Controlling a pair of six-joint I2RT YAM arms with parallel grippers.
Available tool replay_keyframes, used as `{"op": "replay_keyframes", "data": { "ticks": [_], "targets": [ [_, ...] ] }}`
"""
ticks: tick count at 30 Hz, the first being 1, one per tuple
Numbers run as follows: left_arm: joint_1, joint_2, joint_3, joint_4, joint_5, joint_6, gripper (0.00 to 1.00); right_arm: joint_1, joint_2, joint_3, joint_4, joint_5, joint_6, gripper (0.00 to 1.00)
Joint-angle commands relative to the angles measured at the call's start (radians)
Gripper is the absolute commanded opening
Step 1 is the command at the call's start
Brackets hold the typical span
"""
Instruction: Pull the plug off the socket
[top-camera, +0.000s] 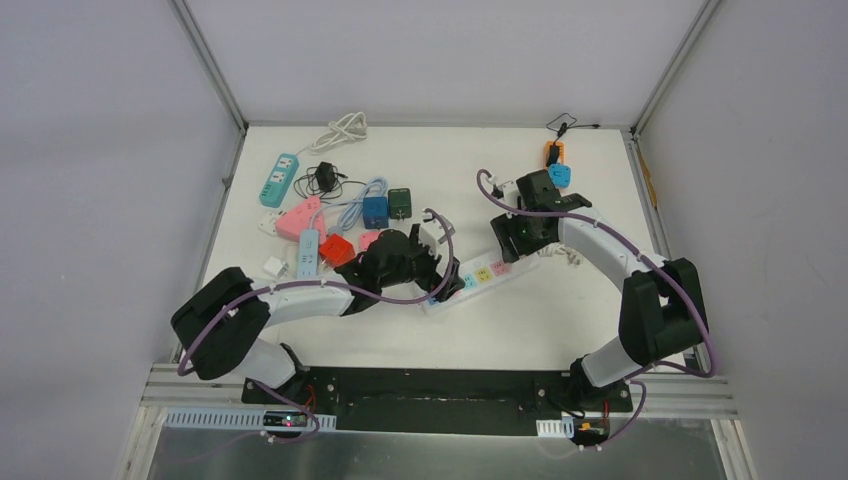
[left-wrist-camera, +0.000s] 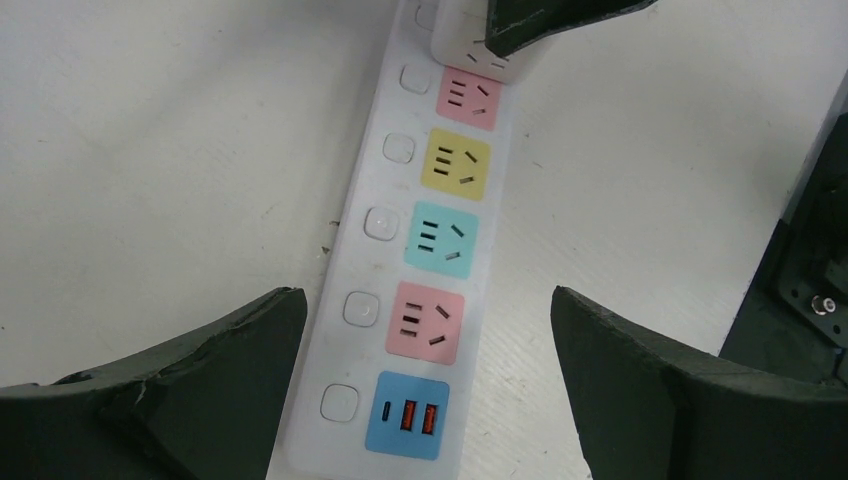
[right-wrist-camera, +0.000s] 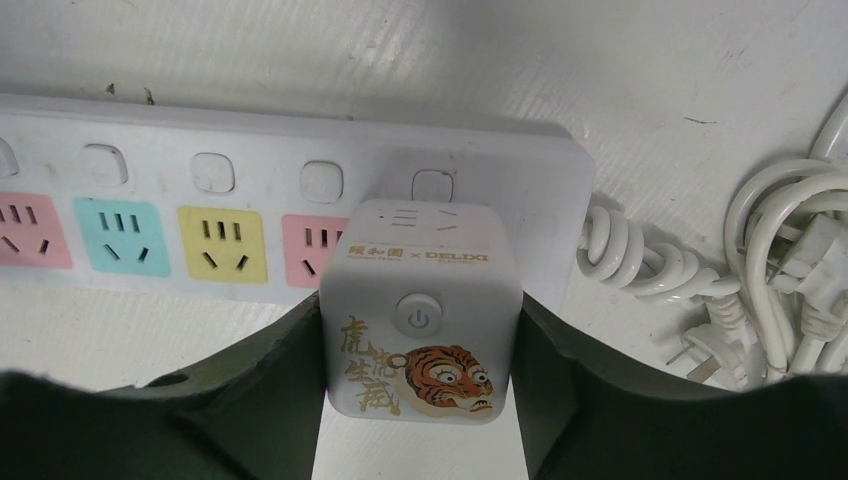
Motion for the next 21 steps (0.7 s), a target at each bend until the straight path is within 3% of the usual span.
{"op": "replay_keyframes", "data": {
  "ticks": [1,6,12,21],
  "targets": [
    [-0.015,0.055,0.083,-0.010,0.038,0.050,0.96,0.009,-0.032,-0.017,0.043,-0.006,0.002,0.15],
    [-0.064,0.132,0.127,-0.021,0.009,0.142,0.95,0.005,-0.030,-0.020,0.041,-0.045,0.003,0.00],
    [-0.123,0.201,0.152,0.018,-0.040,0.331,0.96,0.002,-0.031,-0.032,0.049,-0.058,0.012,0.00],
    [-0.128,0.273,0.181,0.011,-0.146,0.414,0.95,-0.008,-0.040,-0.042,0.057,-0.072,0.014,0.00]
  ]
}}
